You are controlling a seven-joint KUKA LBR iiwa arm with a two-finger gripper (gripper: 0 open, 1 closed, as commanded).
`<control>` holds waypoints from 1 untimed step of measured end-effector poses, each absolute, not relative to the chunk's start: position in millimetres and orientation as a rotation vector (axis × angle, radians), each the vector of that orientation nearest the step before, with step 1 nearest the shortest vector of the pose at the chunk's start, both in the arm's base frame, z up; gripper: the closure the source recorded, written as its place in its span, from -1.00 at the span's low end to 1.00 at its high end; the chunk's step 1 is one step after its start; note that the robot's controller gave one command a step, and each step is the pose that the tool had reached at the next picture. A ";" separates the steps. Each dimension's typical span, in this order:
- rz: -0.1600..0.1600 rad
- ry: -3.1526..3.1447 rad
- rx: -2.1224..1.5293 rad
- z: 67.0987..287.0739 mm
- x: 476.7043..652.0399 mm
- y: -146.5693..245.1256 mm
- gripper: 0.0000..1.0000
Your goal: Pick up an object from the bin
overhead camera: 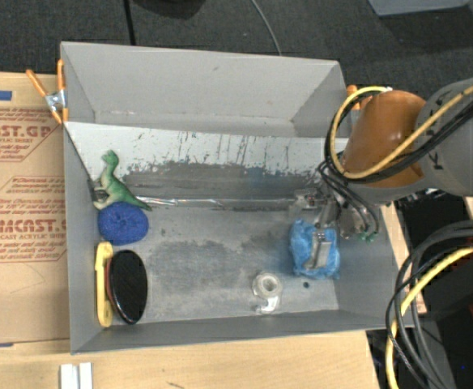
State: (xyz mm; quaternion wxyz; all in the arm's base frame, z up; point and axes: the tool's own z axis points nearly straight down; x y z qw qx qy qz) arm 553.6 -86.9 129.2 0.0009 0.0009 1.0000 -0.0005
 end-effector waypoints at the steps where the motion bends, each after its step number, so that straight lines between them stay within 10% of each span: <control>1: 0.001 3.144 0.016 130.2 557.2 -91.3 -1.00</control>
Offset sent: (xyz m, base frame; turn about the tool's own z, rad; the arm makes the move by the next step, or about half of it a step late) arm -0.0374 -0.0171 0.0650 -0.3162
